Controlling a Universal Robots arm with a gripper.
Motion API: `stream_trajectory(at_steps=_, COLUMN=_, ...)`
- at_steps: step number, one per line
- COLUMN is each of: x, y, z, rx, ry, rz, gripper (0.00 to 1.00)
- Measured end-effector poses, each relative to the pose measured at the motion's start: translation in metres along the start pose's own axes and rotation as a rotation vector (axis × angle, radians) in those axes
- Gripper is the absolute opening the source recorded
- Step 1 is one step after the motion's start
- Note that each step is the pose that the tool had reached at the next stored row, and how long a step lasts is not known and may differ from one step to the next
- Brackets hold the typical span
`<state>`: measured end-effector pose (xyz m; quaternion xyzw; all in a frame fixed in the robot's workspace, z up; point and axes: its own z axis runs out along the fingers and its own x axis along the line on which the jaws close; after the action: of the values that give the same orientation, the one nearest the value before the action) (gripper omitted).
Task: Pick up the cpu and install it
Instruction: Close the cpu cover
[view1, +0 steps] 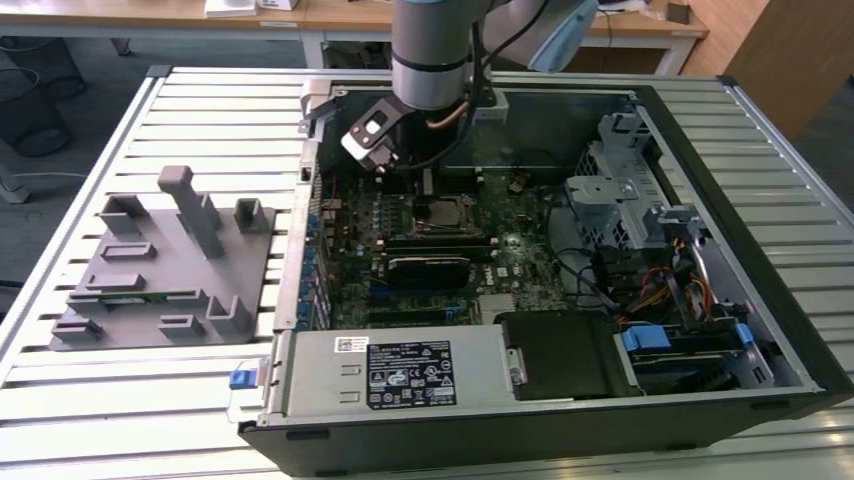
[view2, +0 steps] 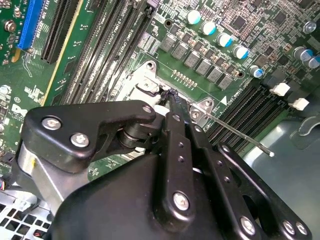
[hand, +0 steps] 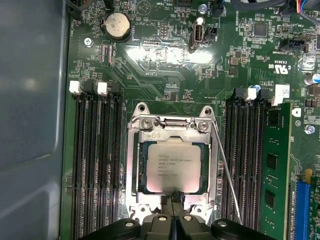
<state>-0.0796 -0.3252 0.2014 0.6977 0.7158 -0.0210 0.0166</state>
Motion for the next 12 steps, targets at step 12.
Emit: stream_trajectory(at_steps=12, x=-0.0008, y=0.0058, z=-0.0058, rx=0.0018, ry=0.0000, rz=0.000, gripper=0.11)
